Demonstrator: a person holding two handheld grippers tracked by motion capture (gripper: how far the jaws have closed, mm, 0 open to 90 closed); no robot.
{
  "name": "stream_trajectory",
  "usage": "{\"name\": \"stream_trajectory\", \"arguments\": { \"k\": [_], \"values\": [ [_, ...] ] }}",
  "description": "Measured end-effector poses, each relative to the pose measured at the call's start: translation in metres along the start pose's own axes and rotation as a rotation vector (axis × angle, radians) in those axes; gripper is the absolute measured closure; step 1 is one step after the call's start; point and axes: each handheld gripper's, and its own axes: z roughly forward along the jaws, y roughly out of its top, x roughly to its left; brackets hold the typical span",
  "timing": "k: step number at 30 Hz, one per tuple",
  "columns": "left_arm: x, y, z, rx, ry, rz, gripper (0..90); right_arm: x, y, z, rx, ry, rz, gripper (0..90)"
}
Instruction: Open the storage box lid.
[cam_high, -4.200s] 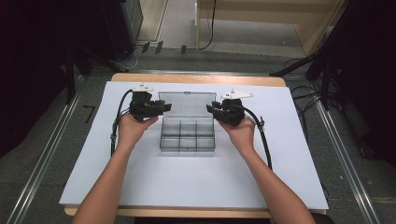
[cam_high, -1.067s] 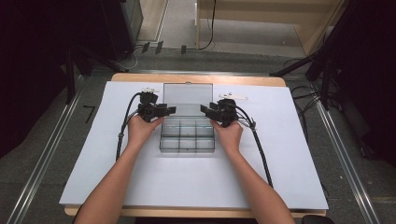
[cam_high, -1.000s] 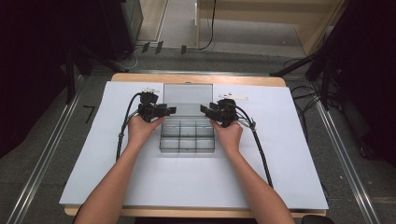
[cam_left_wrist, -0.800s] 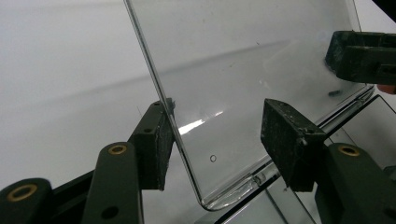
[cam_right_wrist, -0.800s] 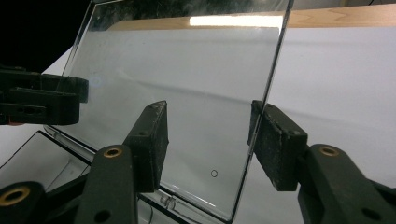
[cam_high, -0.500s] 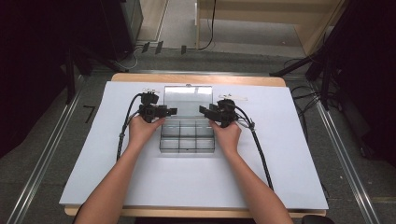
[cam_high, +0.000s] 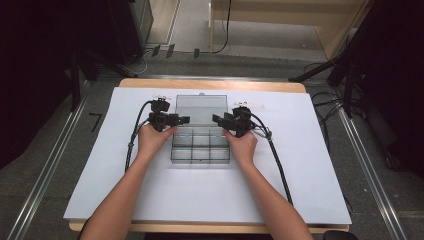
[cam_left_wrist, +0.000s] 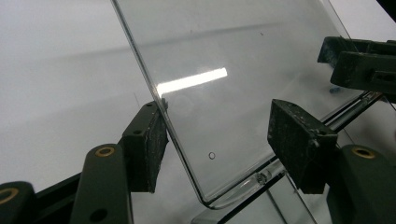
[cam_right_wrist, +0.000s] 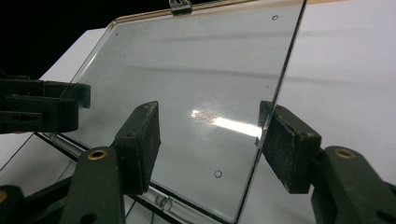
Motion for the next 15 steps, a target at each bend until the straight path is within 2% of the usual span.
{"name": "stream_trajectory", "arguments": {
  "k": [3,15],
  "values": [
    [0.0014,-0.0002,0.0006,0.004,-0.008,-0.012,37.7,-0.0017,-0.0009,0.0013,0.010,0.007,0.020,39.7],
    [0.0034,-0.0005,0.0017,0.013,-0.016,-0.037,36.8,-0.0028,-0.0019,0.0031,0.028,0.017,0.032,36.7]
  ]
}}
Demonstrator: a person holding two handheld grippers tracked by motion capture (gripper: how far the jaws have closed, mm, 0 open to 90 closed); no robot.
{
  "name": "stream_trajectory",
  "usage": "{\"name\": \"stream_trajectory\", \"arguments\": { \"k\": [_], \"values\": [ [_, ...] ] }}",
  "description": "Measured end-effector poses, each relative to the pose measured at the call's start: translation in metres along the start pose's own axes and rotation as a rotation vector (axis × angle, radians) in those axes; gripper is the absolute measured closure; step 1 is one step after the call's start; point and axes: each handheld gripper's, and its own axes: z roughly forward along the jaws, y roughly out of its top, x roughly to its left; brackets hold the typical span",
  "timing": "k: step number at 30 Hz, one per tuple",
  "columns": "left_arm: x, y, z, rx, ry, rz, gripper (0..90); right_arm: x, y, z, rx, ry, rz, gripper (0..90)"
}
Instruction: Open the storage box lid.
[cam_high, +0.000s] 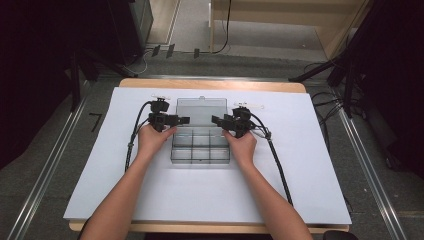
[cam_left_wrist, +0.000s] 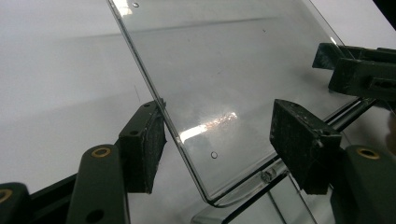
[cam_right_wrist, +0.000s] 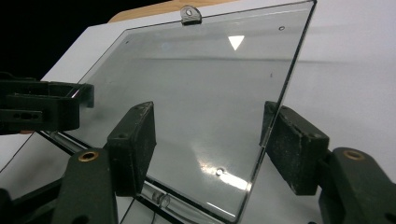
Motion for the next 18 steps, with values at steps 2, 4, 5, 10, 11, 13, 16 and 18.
{"name": "stream_trajectory", "arguments": {
  "k": [2,4,5,10,11,13,16,18],
  "values": [
    [0.0001,0.0000,0.0001,0.000,-0.002,-0.002,36.8,-0.0001,0.0001,0.0002,0.000,0.000,-0.002,36.4],
    [0.0004,0.0000,0.0002,0.002,-0.003,-0.004,36.6,-0.0005,0.0001,0.0004,0.005,0.001,-0.002,35.9],
    [0.0006,0.0001,0.0003,0.006,-0.004,-0.008,36.5,-0.0005,0.0000,0.0006,0.006,0.001,0.000,35.6],
    [0.0004,0.0001,0.0004,0.010,0.000,-0.014,36.1,-0.0003,-0.0006,0.0014,0.009,0.001,0.008,34.6],
    [0.0004,0.0001,0.0004,0.010,0.000,-0.014,36.1,-0.0003,-0.0006,0.0014,0.009,0.001,0.008,34.6],
    [0.0005,0.0001,0.0004,0.011,0.000,-0.015,36.0,-0.0002,-0.0006,0.0014,0.009,0.000,0.010,34.6],
    [0.0007,0.0001,0.0005,0.014,-0.001,-0.020,35.7,-0.0004,-0.0008,0.0017,0.009,-0.001,0.013,34.4],
    [0.0011,0.0001,0.0006,0.016,0.000,-0.020,35.4,-0.0006,-0.0011,0.0023,0.008,-0.001,0.020,34.2]
  ]
}}
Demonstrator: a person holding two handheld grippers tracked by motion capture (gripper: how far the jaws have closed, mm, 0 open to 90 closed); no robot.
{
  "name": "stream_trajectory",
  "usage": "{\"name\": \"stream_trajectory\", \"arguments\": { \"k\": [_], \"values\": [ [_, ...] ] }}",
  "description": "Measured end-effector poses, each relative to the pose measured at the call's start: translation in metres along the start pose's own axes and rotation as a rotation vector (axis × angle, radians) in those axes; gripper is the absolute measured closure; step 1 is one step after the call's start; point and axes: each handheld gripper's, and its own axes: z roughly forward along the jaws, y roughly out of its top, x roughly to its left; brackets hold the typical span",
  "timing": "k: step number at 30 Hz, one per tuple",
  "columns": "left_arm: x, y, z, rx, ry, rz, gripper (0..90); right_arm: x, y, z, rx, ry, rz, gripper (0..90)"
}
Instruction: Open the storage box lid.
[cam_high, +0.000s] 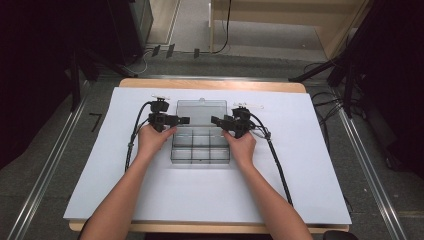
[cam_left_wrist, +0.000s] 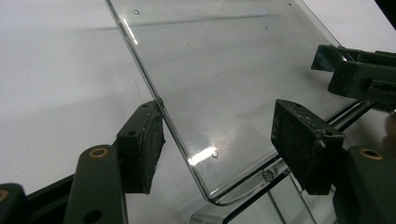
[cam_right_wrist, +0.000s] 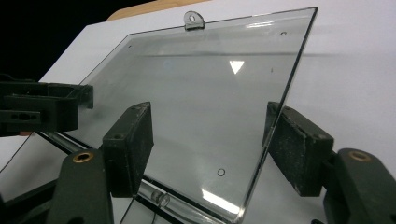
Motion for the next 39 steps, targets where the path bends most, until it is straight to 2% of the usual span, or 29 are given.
{"name": "stream_trajectory", "arguments": {
  "k": [25,39],
  "values": [
    [0.0028,-0.0002,0.0012,0.016,-0.011,-0.028,33.3,-0.0030,-0.0003,0.0028,0.012,-0.002,0.032,32.2],
    [0.0034,-0.0001,0.0014,0.023,-0.018,-0.048,33.2,-0.0051,0.0011,0.0010,0.025,-0.011,0.028,32.5]
  ]
}}
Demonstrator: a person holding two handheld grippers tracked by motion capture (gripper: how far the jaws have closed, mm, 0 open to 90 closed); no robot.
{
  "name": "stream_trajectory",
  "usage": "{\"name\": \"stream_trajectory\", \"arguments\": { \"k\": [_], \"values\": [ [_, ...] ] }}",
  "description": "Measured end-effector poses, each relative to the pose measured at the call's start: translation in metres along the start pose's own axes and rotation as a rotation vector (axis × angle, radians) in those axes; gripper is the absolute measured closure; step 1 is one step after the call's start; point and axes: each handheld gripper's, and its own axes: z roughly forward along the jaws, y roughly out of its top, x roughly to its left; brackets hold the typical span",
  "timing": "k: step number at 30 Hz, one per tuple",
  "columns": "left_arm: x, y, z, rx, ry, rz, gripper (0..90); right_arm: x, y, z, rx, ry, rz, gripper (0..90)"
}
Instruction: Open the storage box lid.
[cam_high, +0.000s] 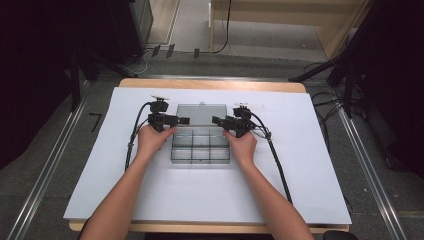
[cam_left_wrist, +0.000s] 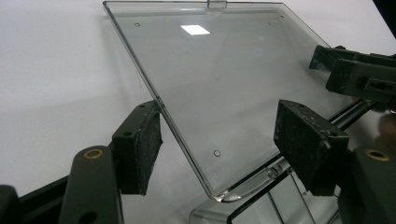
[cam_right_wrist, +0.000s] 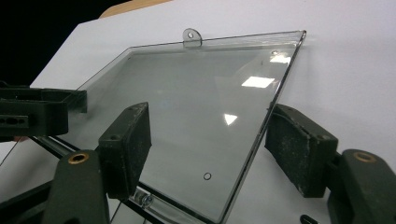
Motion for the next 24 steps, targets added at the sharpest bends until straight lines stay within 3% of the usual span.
{"name": "stream_trajectory", "arguments": {
  "k": [15,24],
  "values": [
    [0.0000,0.0002,-0.0012,0.005,0.002,0.001,33.6,0.0004,0.0016,-0.0033,0.017,0.003,-0.001,34.1],
    [0.0009,0.0003,-0.0017,0.007,0.008,-0.007,33.0,-0.0004,0.0032,-0.0067,0.022,-0.024,-0.024,36.4]
  ]
}}
